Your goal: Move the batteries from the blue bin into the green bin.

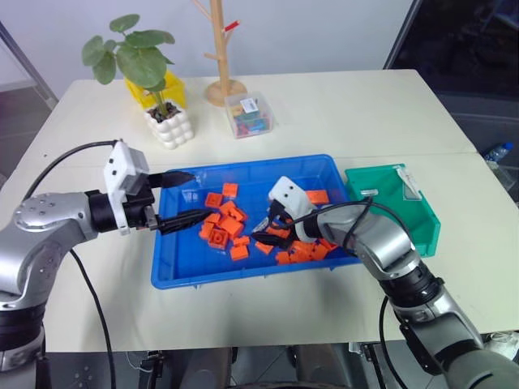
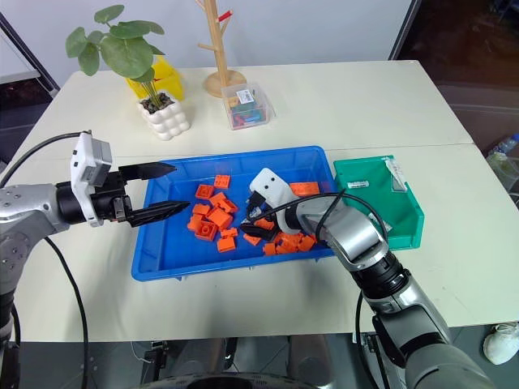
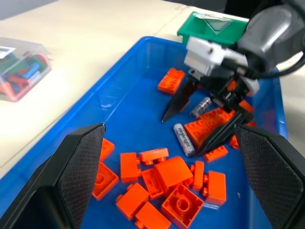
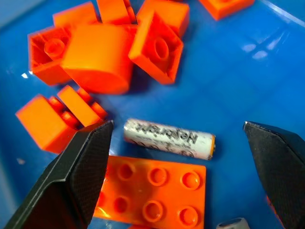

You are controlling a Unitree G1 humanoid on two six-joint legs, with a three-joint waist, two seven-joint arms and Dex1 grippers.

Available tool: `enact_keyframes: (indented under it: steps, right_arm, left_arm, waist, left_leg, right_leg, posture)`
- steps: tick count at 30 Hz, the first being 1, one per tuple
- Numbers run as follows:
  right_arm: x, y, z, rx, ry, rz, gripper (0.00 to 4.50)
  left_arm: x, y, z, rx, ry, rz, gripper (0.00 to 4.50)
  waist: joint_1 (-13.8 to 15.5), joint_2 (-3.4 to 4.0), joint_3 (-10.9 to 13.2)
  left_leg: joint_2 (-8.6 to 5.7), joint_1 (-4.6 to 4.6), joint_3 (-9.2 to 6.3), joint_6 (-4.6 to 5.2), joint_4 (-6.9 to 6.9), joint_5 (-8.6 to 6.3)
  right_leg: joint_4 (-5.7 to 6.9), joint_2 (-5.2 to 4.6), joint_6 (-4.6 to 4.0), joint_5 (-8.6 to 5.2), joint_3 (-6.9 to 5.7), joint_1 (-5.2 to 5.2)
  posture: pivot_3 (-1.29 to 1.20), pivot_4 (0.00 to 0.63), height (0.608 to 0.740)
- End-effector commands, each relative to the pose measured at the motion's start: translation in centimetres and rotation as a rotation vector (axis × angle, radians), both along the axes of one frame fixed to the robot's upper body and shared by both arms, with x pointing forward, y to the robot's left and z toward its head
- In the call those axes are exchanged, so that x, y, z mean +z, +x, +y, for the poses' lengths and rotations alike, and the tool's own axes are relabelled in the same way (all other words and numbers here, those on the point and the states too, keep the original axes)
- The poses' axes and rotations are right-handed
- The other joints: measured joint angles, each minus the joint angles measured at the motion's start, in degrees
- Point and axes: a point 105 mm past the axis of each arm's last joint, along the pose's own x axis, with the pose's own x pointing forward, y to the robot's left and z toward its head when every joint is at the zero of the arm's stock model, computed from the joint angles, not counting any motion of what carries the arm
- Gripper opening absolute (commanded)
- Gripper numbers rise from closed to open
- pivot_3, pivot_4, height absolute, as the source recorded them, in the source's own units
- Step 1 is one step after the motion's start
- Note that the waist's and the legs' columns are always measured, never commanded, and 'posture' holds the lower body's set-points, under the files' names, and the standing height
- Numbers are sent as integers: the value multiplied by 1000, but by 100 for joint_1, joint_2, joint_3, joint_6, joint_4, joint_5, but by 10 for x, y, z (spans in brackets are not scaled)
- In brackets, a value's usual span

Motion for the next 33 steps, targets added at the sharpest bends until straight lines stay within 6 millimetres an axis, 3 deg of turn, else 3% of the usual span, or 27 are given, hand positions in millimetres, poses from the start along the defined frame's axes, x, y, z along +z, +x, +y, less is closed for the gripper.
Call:
enact_keyframes:
  steps: [1, 2, 4, 6, 8, 16, 26, 31, 33]
  right_arm:
    - [6, 4, 3, 29, -16, -53, 4479]
    - [5, 4, 3, 31, -21, -55, 4479]
    - [3, 4, 5, 35, -22, -56, 3945]
    - [3, 4, 6, 38, -23, -57, 3230]
    - [3, 3, 7, 47, -29, -60, 2219]
    - [9, 7, 8, 41, -26, -84, 2198]
    - [67, 17, 18, 23, 72, -171, 2198]
    - [71, 23, 0, -16, 43, -190, 2198]
    - [84, 27, -27, -77, 15, -220, 2198]
  left_arm:
    - [10, -4, -1, 4, -3, -43, 4500]
    - [11, -4, 0, 9, -7, -46, 4500]
    - [12, -3, 0, 16, -11, -50, 4500]
    - [12, -3, 0, 19, -13, -52, 4500]
    - [13, -3, 1, 21, -17, -56, 4500]
    - [14, -2, 1, 26, -29, -62, 4500]
    - [10, 2, 1, 33, -40, -59, 4500]
    - [10, 3, 0, 26, -47, -63, 4500]
    - [10, 1, -3, -5, -53, -56, 4500]
  waist:
    - [0, 0, 0]
    - [1, 0, 0]
    - [-4, 0, 0]
    - [-3, 0, 0]
    - [2, 0, -1]
    - [-1, 0, -1]
    - [2, 0, -1]
    - [12, 0, -1]
    - [30, 1, 0]
  left_leg:
    - [0, 0, 0, 0, 0, 0]
    - [0, 0, 0, 0, 1, 0]
    - [0, 0, 0, 0, 0, 0]
    - [0, 1, 0, 0, 0, 0]
    - [0, 1, 0, 0, 1, 0]
    - [0, 2, 0, 0, 1, 0]
    - [0, 1, 0, 0, 0, 0]
    - [0, 0, 0, 0, 0, 0]
    - [-1, 0, 0, 0, 1, 0]
  right_leg:
    - [0, 0, 0, 0, 0, 0]
    - [0, 0, 0, 0, 0, 0]
    - [0, 0, 0, 0, 0, 0]
    - [0, 0, 0, 0, 0, 0]
    - [1, 1, 0, 0, 0, 1]
    - [0, 0, 0, 0, 0, 2]
    - [1, 1, -1, 0, 0, 0]
    - [0, 0, -1, 0, 0, 0]
    - [-1, 0, -1, 0, 0, 1]
  posture:
    - [0, 150, 740]
    - [0, 150, 740]
    - [0, 150, 740]
    - [0, 150, 740]
    - [0, 150, 740]
    - [0, 150, 740]
    - [0, 150, 740]
    - [0, 150, 740]
    - [0, 150, 740]
